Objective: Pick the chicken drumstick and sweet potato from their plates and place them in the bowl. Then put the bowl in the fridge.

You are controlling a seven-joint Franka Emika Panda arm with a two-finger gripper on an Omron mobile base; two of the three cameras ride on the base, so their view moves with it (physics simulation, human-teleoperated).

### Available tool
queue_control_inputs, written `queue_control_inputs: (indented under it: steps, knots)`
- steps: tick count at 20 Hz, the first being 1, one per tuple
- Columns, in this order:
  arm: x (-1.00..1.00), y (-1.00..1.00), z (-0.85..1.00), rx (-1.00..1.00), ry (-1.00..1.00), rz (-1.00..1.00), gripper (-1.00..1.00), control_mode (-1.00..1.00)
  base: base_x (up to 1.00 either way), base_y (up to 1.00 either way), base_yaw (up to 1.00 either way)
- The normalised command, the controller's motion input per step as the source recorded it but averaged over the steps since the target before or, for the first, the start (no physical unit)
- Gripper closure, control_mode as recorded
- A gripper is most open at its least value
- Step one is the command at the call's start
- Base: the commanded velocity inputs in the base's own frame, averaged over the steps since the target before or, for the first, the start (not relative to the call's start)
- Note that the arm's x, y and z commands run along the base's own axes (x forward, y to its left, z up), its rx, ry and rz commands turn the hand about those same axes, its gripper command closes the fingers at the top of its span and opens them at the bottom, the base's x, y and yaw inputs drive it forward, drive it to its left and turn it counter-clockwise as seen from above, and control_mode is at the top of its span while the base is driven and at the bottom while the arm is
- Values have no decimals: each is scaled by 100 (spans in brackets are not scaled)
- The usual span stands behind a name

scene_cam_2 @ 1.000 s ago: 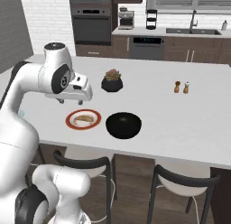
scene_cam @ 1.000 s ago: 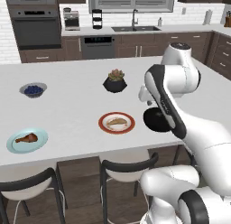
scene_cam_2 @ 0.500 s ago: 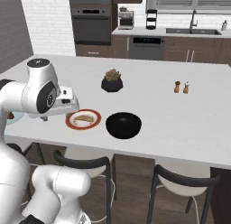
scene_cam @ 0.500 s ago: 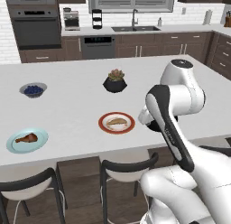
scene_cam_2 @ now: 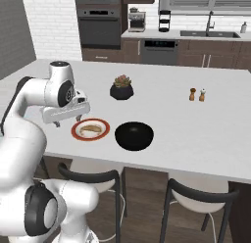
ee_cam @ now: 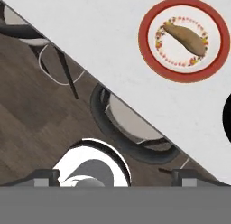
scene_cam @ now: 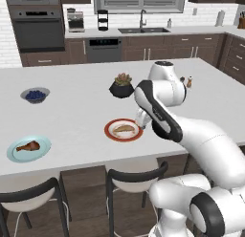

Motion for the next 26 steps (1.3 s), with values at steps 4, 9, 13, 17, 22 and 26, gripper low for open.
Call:
queue_control_inputs:
  steps: [4, 9, 13, 17, 22, 26]
  knots:
    - [84, 11, -68, -9, 0, 7, -100, -100, 0, 0, 0]
    - [63, 0, -62, -4, -12, 6, -100, -100, 0, 0, 0]
    - [50, 0, -69, 0, -11, 7, -100, -100, 0, 0, 0]
    - [63, 4, -49, 0, -11, 0, -100, -100, 0, 0, 0]
    - [66, 1, -14, 0, 0, 0, -100, -100, 0, 0, 0]
    - [58, 8, -9, 0, 0, 0, -100, -100, 0, 0, 0]
